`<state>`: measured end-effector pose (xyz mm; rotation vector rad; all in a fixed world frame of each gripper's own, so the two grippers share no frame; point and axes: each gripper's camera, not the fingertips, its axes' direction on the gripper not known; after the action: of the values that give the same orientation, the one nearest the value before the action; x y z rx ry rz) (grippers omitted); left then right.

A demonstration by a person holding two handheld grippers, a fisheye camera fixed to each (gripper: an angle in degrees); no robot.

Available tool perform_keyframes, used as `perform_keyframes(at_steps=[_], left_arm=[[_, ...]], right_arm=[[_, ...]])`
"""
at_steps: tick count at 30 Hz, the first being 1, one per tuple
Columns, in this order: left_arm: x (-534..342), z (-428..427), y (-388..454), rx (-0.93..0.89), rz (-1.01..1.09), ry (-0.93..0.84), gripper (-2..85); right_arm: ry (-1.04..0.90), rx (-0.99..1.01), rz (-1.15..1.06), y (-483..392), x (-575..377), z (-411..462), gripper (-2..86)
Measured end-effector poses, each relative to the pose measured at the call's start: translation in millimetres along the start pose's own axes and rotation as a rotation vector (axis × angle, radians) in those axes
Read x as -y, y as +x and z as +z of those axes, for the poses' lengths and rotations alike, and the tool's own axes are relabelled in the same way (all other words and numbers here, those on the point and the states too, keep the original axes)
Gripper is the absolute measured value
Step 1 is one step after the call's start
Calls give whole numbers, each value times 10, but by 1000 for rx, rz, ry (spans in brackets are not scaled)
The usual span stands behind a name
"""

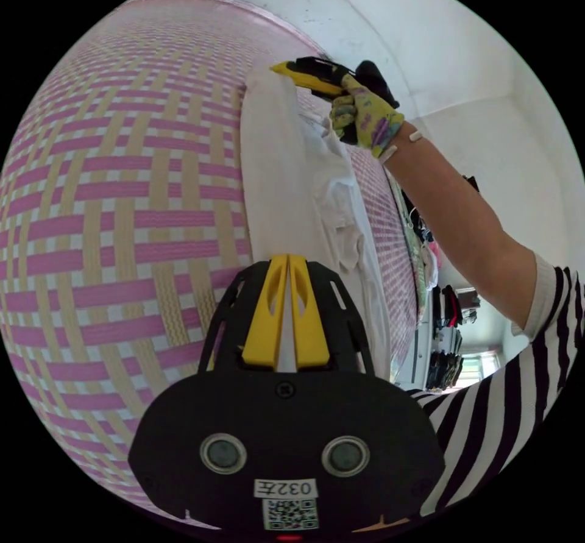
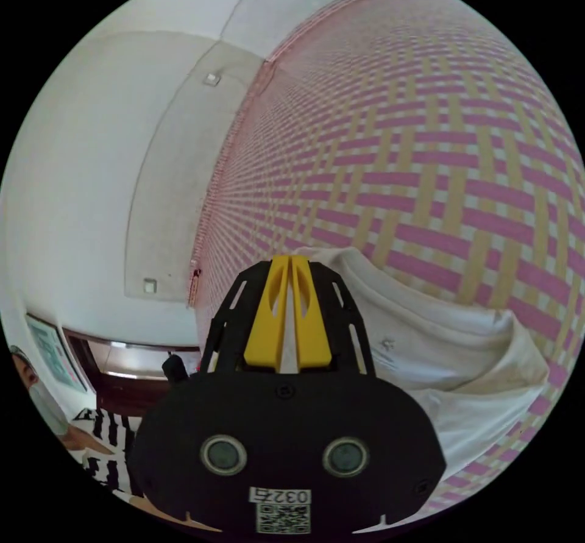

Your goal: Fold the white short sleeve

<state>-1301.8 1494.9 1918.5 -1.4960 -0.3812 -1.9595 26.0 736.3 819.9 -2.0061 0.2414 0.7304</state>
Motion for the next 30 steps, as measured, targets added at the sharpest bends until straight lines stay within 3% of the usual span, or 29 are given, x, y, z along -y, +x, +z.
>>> perform_keyframes(at_steps=[4, 7, 9, 14, 17, 21, 25, 30], left_arm=[[35, -214, 253, -26, -16, 3, -9], [109, -394, 483, -19, -1, -11, -9], [175, -553, 615, -19, 6, 7, -9], [567, -987, 888, -61, -2, 66, -9], [909, -1146, 1042, -110, -6, 85, -9], [1389, -1221, 1154, -147, -44, 78, -9], [1851, -1321, 1251, -190, -99, 94, -9], [2236, -1421, 1424, -158, -112, 80, -9]], right_arm=[[66, -9, 151, 408, -297, -85, 40], [207, 126, 115, 395, -624, -347, 76], [245, 78, 90, 267, -913, -535, 72], [132, -209, 86, 20, -2032, -621, 64], [77, -270, 113, -10, -2521, -444, 64], [25, -263, 117, -32, -2716, -126, 66], [10, -393, 74, -208, -2669, 155, 56], [-39, -409, 40, -306, -2585, 377, 1]])
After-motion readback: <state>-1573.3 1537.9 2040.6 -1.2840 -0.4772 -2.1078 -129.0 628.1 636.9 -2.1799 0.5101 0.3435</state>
